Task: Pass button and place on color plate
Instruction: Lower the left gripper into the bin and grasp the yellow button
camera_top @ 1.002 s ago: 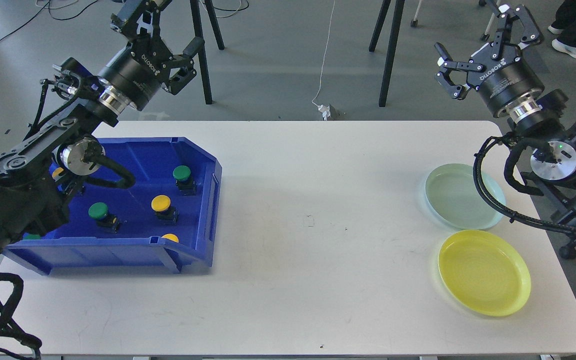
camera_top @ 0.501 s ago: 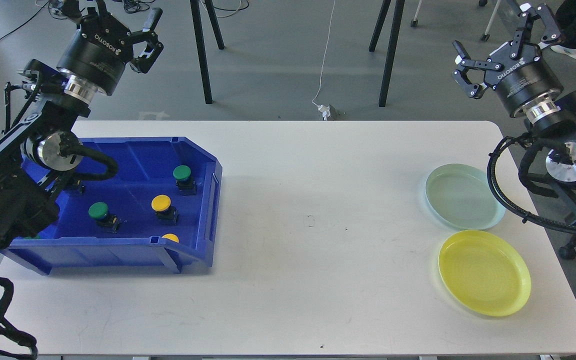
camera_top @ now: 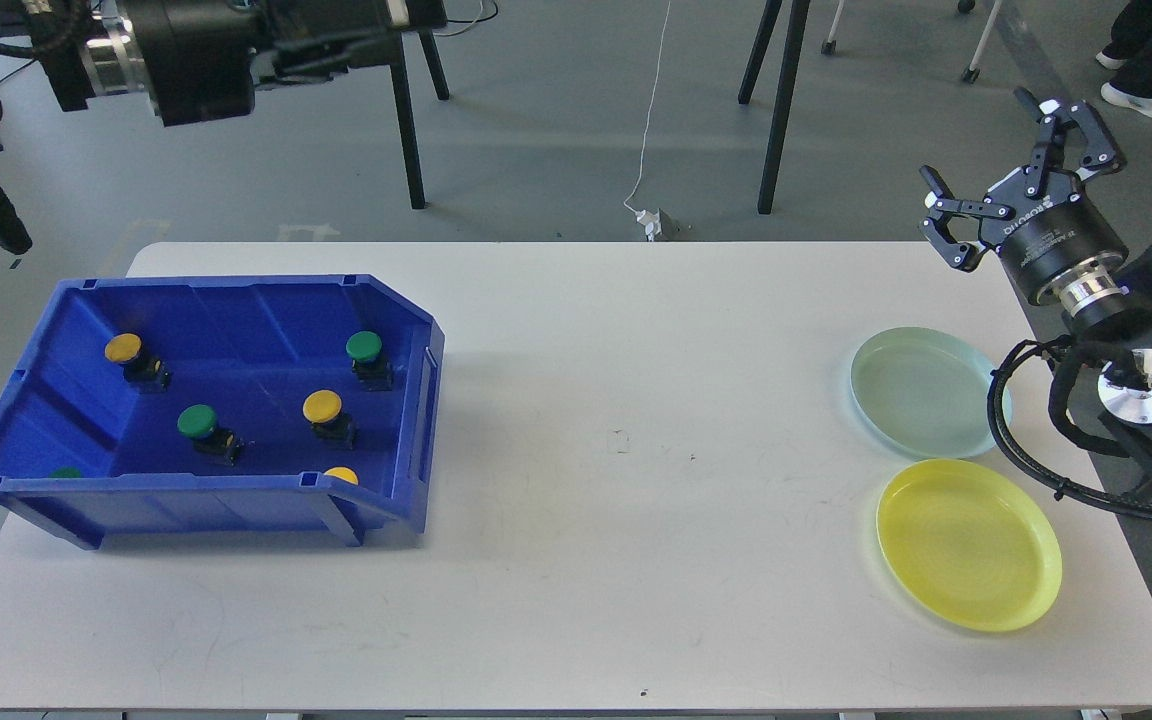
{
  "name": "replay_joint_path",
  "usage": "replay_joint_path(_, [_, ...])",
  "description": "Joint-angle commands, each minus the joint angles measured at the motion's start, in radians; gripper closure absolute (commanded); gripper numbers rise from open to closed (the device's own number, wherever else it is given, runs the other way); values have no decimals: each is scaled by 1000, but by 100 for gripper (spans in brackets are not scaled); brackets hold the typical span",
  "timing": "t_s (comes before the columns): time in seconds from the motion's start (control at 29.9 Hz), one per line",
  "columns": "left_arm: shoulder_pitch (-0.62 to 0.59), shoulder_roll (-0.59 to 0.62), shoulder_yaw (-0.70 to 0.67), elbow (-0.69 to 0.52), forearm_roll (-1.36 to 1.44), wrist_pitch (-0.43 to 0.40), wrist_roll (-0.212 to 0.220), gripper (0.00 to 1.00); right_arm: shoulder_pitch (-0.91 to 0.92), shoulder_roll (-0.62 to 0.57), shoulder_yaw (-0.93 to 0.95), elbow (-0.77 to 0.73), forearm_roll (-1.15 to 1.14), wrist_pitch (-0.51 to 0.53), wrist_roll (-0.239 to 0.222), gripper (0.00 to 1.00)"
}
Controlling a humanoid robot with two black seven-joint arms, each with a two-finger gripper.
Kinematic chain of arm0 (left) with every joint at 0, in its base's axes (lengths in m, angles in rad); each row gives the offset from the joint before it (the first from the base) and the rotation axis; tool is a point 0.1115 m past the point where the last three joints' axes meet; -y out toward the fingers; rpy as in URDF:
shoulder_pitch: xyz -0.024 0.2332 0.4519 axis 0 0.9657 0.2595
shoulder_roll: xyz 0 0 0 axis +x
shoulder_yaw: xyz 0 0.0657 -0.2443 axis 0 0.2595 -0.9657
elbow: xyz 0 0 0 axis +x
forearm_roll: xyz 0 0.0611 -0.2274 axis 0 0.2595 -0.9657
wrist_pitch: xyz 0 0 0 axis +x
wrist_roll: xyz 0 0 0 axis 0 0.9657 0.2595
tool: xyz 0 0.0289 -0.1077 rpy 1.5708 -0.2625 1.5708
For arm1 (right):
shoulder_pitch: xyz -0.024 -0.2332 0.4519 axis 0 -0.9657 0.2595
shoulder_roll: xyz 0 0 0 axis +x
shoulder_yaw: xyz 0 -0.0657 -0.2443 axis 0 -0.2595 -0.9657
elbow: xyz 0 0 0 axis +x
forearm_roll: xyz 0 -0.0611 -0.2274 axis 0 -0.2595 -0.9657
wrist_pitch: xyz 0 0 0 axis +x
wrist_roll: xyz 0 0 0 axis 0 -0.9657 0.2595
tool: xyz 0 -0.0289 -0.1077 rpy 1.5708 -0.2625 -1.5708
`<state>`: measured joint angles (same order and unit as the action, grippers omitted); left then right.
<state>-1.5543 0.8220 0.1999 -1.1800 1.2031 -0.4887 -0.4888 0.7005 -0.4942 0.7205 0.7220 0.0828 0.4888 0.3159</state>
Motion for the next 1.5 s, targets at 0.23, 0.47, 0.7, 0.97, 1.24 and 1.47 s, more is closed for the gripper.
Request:
replay_joint_path(0.23, [135, -70, 254, 39, 401, 0, 0, 0, -24, -3, -3, -73, 0, 0, -1, 0])
replay_joint_path(0.47, [249, -165, 253, 190, 397, 0, 0, 1, -30, -3, -3, -78, 0, 0, -1, 0])
replay_joint_path(0.7, [272, -210, 253, 264, 392, 0, 0, 1, -47, -3, -3, -78, 2, 0, 0, 0])
replay_joint_path(0.97, [327, -290, 253, 405, 349, 0, 0, 1, -64, -4, -1, -75, 3, 0, 0, 0])
replay_joint_path(1.24, [350, -310, 253, 433, 349, 0, 0, 3, -70, -6, -1, -75, 3, 0, 2, 0])
replay_joint_path(1.47, [369, -308, 253, 433, 349, 0, 0, 39, -84, -6, -1, -73, 3, 0, 2, 0])
